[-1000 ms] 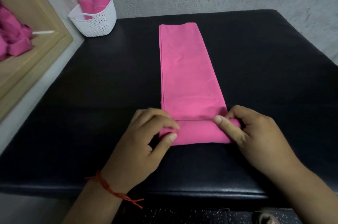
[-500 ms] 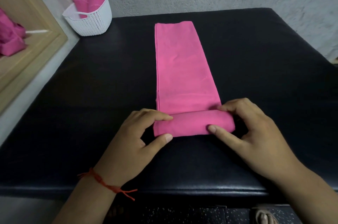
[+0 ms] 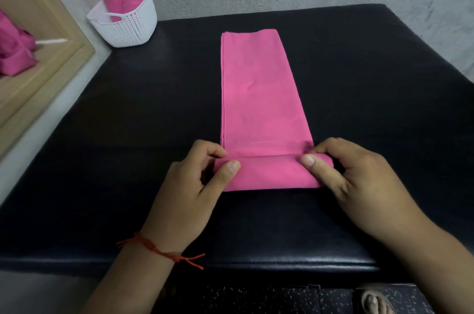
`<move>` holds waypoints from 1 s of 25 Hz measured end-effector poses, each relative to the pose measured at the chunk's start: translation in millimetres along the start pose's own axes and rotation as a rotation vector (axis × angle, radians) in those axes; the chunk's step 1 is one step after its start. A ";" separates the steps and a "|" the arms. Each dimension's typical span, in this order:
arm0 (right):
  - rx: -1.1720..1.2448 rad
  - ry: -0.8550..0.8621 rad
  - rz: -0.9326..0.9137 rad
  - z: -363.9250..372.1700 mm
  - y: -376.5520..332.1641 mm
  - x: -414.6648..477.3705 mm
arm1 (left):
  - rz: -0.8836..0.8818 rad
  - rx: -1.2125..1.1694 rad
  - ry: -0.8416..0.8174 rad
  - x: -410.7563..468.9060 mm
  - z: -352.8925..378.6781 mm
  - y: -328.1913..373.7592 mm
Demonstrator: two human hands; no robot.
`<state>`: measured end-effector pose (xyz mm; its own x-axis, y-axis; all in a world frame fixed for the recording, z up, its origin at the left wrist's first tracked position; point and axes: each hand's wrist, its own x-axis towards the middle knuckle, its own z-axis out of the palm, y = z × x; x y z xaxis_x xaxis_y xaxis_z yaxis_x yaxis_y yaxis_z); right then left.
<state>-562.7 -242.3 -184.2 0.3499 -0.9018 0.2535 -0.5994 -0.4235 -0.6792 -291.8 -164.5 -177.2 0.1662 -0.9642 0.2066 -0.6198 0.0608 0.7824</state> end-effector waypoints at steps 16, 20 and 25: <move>-0.004 0.194 -0.149 5.6 -6.5 -11.0 | 0.339 0.234 -0.103 -0.9 -13.4 -14.7; -0.116 0.077 -0.084 1.6 -6.6 -9.7 | 0.224 0.202 -0.113 3.9 -7.6 -17.0; -0.155 0.044 -0.005 3.6 -5.5 -3.4 | 0.118 0.240 -0.119 6.1 -2.7 -16.1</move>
<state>-558.0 -236.5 -183.8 0.3238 -0.9009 0.2890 -0.7028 -0.4335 -0.5641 -278.8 -170.7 -186.9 0.0003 -0.9784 0.2066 -0.7958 0.1249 0.5925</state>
